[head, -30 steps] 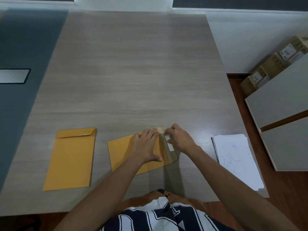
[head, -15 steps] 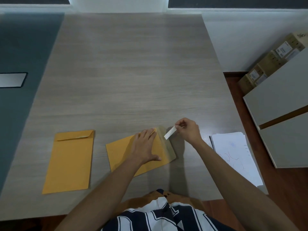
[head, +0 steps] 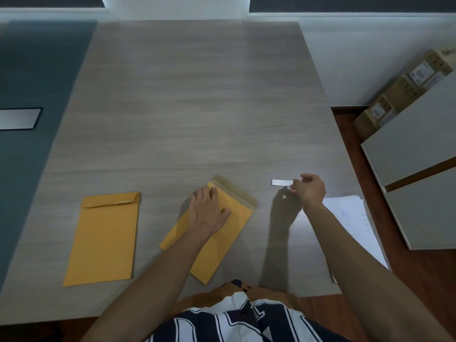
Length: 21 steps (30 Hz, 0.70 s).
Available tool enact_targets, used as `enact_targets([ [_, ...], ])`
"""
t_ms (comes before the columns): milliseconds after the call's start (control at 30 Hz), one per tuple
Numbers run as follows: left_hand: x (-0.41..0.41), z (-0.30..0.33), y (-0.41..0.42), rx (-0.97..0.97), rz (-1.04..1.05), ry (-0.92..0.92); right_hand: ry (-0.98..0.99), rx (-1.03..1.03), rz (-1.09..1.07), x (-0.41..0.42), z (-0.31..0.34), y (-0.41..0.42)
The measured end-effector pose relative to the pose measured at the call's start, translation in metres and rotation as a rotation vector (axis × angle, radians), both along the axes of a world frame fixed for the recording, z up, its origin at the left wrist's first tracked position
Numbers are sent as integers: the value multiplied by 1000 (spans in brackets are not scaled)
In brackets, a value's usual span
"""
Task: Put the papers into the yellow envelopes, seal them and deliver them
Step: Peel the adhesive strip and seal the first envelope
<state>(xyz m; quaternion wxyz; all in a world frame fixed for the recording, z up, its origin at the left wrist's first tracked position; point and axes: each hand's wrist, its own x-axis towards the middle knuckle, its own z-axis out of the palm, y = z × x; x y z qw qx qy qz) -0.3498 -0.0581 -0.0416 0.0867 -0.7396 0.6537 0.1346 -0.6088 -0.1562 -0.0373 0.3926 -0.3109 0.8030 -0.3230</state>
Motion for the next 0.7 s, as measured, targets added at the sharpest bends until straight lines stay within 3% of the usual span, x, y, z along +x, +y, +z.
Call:
enact_targets([
  [100, 0, 4, 0, 0, 14, 20, 224, -103, 188, 13, 8, 11],
  [200, 2, 5, 1, 6, 16, 15, 268, -228, 498, 39, 7, 24],
  [300, 4, 6, 3, -4, 16, 20, 409, -151, 876, 67, 6, 33],
  [367, 7, 4, 5, -15, 16, 47, 489, -148, 1018, 81, 6, 39],
  [700, 34, -9, 26, -250, 52, 216, 678, -262, 1165, 104, 3, 70],
])
